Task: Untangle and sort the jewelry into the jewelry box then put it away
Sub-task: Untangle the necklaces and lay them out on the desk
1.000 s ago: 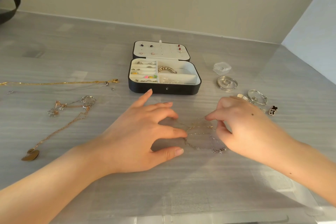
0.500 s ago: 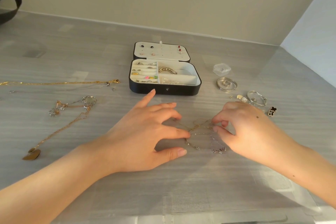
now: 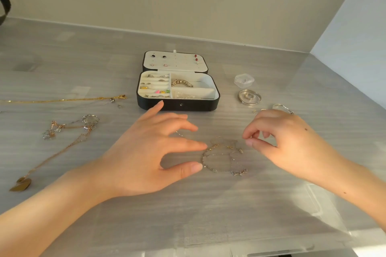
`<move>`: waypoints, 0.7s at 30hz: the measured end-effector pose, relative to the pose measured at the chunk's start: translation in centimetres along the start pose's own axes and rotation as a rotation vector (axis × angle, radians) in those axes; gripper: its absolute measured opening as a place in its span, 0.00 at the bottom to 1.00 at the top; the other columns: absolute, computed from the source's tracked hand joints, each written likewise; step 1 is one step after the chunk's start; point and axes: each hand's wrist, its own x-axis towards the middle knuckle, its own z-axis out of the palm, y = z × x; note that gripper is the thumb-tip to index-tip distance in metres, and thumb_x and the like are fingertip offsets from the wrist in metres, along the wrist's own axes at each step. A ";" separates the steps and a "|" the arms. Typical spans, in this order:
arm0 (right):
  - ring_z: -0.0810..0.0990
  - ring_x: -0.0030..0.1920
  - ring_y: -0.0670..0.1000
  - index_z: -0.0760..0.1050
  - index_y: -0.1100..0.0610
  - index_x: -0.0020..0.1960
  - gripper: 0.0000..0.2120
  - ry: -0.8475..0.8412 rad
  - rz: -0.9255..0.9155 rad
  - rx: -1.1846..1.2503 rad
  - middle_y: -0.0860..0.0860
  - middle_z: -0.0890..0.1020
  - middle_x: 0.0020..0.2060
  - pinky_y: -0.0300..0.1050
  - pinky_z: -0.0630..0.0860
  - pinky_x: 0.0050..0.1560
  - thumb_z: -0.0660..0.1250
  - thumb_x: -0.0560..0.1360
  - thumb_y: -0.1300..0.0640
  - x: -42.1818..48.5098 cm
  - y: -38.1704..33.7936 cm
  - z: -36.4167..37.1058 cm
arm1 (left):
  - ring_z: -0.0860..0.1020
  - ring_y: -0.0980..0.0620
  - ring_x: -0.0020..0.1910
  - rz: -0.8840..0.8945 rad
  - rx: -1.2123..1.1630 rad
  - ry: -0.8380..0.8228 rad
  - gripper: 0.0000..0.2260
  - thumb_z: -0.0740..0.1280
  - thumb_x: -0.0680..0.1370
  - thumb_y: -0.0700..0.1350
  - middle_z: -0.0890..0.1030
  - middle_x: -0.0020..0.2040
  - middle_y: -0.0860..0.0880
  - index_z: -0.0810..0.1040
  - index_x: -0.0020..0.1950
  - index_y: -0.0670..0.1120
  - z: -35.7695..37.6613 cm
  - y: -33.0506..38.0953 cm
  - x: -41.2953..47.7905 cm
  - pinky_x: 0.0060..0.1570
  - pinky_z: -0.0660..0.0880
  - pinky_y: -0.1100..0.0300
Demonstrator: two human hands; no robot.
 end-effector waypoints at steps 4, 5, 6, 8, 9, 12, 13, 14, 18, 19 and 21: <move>0.68 0.40 0.36 0.79 0.52 0.39 0.04 -0.033 -0.052 0.028 0.42 0.74 0.34 0.25 0.64 0.44 0.66 0.68 0.55 -0.1 0.5 0.5 | 0.74 0.59 0.54 -0.040 -0.057 0.085 0.15 0.58 0.75 0.62 0.77 0.52 0.60 0.82 0.46 0.59 -0.8 0.4 0.5 0.63 0.62 0.58; 0.68 0.39 0.38 0.79 0.53 0.39 0.04 -0.038 -0.059 0.033 0.41 0.74 0.34 0.25 0.64 0.44 0.66 0.68 0.55 0.0 0.7 0.7 | 0.73 0.58 0.50 -0.048 -0.044 0.101 0.14 0.59 0.74 0.61 0.78 0.49 0.60 0.82 0.44 0.58 -1.0 0.6 0.7 0.58 0.65 0.59; 0.68 0.39 0.38 0.79 0.53 0.39 0.04 -0.043 -0.062 0.043 0.39 0.73 0.34 0.25 0.63 0.45 0.66 0.68 0.54 0.0 0.9 0.8 | 0.72 0.58 0.46 -0.055 -0.020 0.112 0.13 0.60 0.74 0.59 0.77 0.46 0.60 0.82 0.42 0.57 -1.0 0.8 1.0 0.52 0.66 0.59; 0.69 0.40 0.37 0.79 0.52 0.40 0.04 -0.056 -0.056 0.076 0.38 0.72 0.34 0.24 0.63 0.46 0.66 0.69 0.53 0.1 1.2 0.9 | 0.69 0.59 0.41 -0.071 0.025 0.112 0.12 0.60 0.73 0.58 0.76 0.41 0.60 0.82 0.40 0.57 -0.9 1.2 1.9 0.46 0.66 0.58; 0.69 0.39 0.38 0.79 0.51 0.40 0.04 -0.064 -0.059 0.087 0.38 0.73 0.34 0.24 0.63 0.46 0.66 0.69 0.53 0.2 1.2 0.9 | 0.68 0.60 0.40 -0.079 0.039 0.101 0.12 0.59 0.72 0.59 0.75 0.40 0.59 0.81 0.39 0.58 -0.7 1.4 2.4 0.45 0.66 0.58; 0.68 0.39 0.43 0.79 0.51 0.41 0.05 -0.118 -0.086 0.090 0.45 0.76 0.36 0.26 0.62 0.47 0.65 0.70 0.52 0.5 1.4 1.0 | 0.67 0.59 0.38 -0.063 0.092 0.048 0.12 0.60 0.70 0.60 0.70 0.37 0.60 0.81 0.37 0.58 0.4 2.2 4.3 0.43 0.66 0.58; 0.69 0.40 0.44 0.78 0.51 0.41 0.05 -0.137 -0.093 0.093 0.46 0.76 0.36 0.29 0.63 0.46 0.65 0.70 0.52 0.5 1.4 1.0 | 0.68 0.58 0.38 -0.047 0.113 0.035 0.10 0.62 0.70 0.59 0.69 0.37 0.60 0.81 0.37 0.58 0.8 2.4 5.0 0.43 0.65 0.58; 0.70 0.41 0.45 0.78 0.51 0.42 0.05 -0.149 -0.100 0.095 0.46 0.76 0.36 0.32 0.64 0.45 0.64 0.71 0.52 0.6 1.4 1.1 | 0.68 0.57 0.38 -0.034 0.129 0.022 0.08 0.64 0.69 0.58 0.68 0.37 0.60 0.81 0.36 0.58 1.2 2.5 5.6 0.43 0.64 0.57; 0.71 0.40 0.49 0.78 0.52 0.43 0.06 -0.148 -0.111 0.098 0.48 0.76 0.37 0.40 0.64 0.42 0.63 0.71 0.53 0.8 1.5 1.6 | 0.66 0.56 0.38 -0.002 0.177 -0.042 0.06 0.67 0.67 0.56 0.66 0.37 0.59 0.81 0.37 0.57 2.1 2.5 7.3 0.42 0.57 0.57; 0.71 0.40 0.49 0.78 0.52 0.43 0.07 -0.146 -0.120 0.099 0.48 0.76 0.37 0.40 0.63 0.42 0.62 0.71 0.53 0.8 1.6 1.7 | 0.65 0.55 0.39 0.010 0.188 -0.066 0.06 0.68 0.67 0.56 0.66 0.37 0.59 0.81 0.38 0.56 2.2 2.6 7.6 0.42 0.56 0.57; 0.71 0.40 0.49 0.78 0.52 0.44 0.07 -0.143 -0.137 0.104 0.48 0.76 0.38 0.39 0.62 0.41 0.62 0.72 0.53 0.9 1.8 1.9 | 0.64 0.55 0.41 0.023 0.203 -0.116 0.04 0.71 0.69 0.54 0.66 0.39 0.58 0.82 0.40 0.55 2.4 2.7 7.9 0.43 0.56 0.57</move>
